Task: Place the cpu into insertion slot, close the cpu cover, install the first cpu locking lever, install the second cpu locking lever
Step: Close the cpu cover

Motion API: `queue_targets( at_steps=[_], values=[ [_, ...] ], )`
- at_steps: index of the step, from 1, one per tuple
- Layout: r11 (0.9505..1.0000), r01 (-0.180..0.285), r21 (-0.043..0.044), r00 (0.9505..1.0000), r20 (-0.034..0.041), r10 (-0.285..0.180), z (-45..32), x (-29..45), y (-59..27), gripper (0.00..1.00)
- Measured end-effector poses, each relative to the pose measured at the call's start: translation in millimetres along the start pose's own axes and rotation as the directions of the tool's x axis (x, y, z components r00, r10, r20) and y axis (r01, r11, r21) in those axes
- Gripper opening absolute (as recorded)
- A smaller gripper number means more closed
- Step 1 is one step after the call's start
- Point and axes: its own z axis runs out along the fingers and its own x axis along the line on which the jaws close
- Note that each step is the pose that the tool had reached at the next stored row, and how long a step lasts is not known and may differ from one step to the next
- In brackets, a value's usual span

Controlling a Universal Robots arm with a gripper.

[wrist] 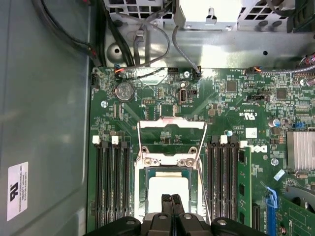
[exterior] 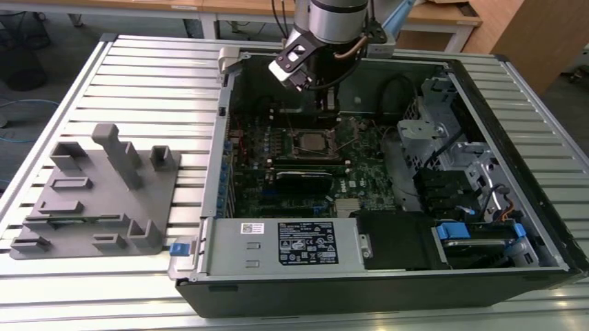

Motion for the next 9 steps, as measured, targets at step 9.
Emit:
queue_targets(
  at_steps=[9],
  values=[
    [1.0,0.0,0.0,1.0,0.0001,0.0,-0.1,-0.1,0.7,0.11]
  ],
)
